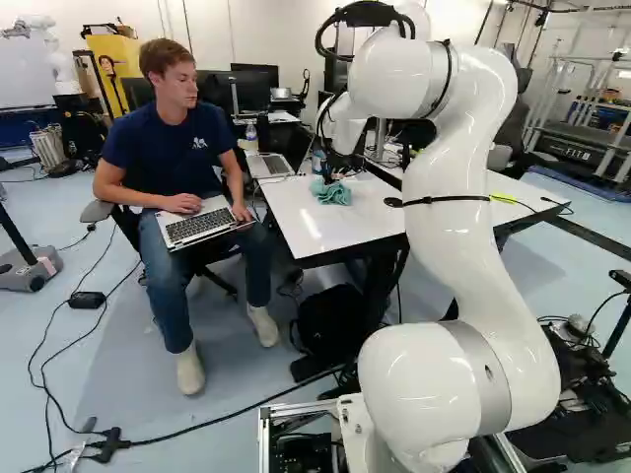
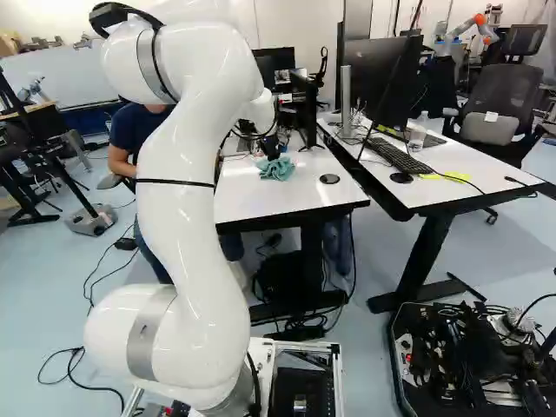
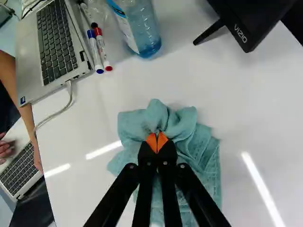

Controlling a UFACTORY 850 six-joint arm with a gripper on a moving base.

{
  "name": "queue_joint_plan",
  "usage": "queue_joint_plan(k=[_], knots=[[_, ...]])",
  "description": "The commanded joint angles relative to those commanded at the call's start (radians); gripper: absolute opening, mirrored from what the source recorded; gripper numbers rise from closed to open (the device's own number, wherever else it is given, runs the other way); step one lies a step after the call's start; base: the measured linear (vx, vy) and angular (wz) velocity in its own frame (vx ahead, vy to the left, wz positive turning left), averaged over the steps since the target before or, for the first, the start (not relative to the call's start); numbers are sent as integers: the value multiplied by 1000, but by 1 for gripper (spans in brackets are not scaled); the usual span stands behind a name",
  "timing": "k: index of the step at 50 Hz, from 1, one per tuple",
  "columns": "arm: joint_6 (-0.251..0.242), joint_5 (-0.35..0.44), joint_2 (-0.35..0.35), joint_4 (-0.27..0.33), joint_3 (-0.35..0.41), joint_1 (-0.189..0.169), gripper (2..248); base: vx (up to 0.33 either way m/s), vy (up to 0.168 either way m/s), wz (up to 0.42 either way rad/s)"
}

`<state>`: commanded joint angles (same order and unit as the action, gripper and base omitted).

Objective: Clean the table with the green towel

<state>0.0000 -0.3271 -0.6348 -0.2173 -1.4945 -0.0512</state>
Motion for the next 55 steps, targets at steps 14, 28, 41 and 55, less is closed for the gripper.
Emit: queue_joint_plan(k=[14,28,41,55], knots=[[0,0,-16,0,-22,-36,22,0,0,0],[0,0,-71,0,-101,-45,22,0,0,0],[0,0,-122,0,-175,-29,22,0,0,0],[0,0,-109,0,-156,1,22,0,0,0]])
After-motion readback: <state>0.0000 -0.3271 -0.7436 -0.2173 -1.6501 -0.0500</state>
